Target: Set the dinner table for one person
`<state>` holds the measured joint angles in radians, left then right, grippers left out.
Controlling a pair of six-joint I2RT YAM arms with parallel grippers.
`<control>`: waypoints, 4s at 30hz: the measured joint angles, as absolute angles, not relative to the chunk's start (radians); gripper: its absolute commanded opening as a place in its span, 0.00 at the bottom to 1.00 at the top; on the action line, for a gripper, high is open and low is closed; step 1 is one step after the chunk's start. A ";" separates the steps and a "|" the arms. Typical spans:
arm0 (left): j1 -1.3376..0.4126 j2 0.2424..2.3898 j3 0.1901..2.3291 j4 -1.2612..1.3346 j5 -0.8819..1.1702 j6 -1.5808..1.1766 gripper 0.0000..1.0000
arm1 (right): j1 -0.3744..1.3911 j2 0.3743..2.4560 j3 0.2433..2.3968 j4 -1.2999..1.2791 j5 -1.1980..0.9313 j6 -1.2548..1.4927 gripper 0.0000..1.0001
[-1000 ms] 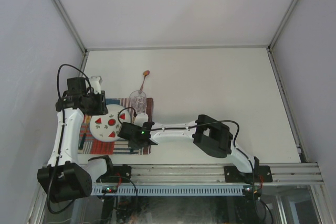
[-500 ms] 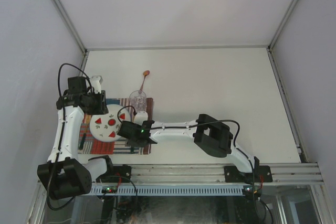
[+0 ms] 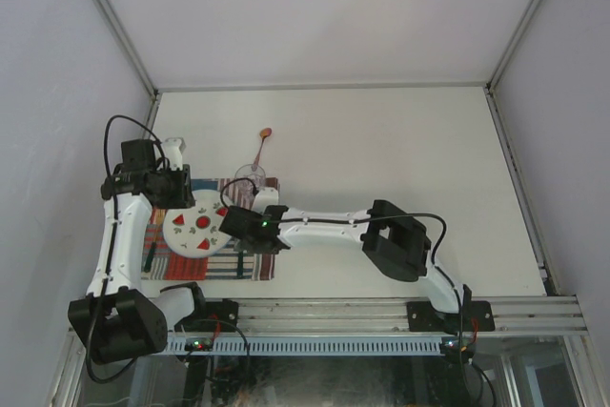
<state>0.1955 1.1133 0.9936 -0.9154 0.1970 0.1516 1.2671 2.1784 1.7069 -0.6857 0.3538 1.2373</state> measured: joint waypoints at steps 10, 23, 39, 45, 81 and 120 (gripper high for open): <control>0.200 1.086 0.994 -0.916 0.199 0.140 0.42 | 1.281 1.994 1.711 -0.828 0.404 1.214 0.60; 0.206 1.147 0.997 -0.906 0.241 0.087 0.41 | 0.873 1.748 1.658 -0.909 0.385 1.041 0.60; 0.207 1.309 1.153 -0.915 0.224 0.074 0.40 | 0.666 2.452 2.178 -0.721 -0.006 0.800 0.60; 0.210 1.289 1.152 -0.948 0.227 0.091 0.40 | 0.603 2.463 2.115 -0.517 -0.142 0.830 0.59; 0.210 1.380 1.256 -0.982 0.256 0.097 0.38 | 0.646 2.714 2.139 0.157 -0.408 1.106 0.03; 0.192 1.798 1.446 -0.892 0.348 0.060 0.34 | 0.524 2.437 1.702 0.167 -0.402 1.010 0.35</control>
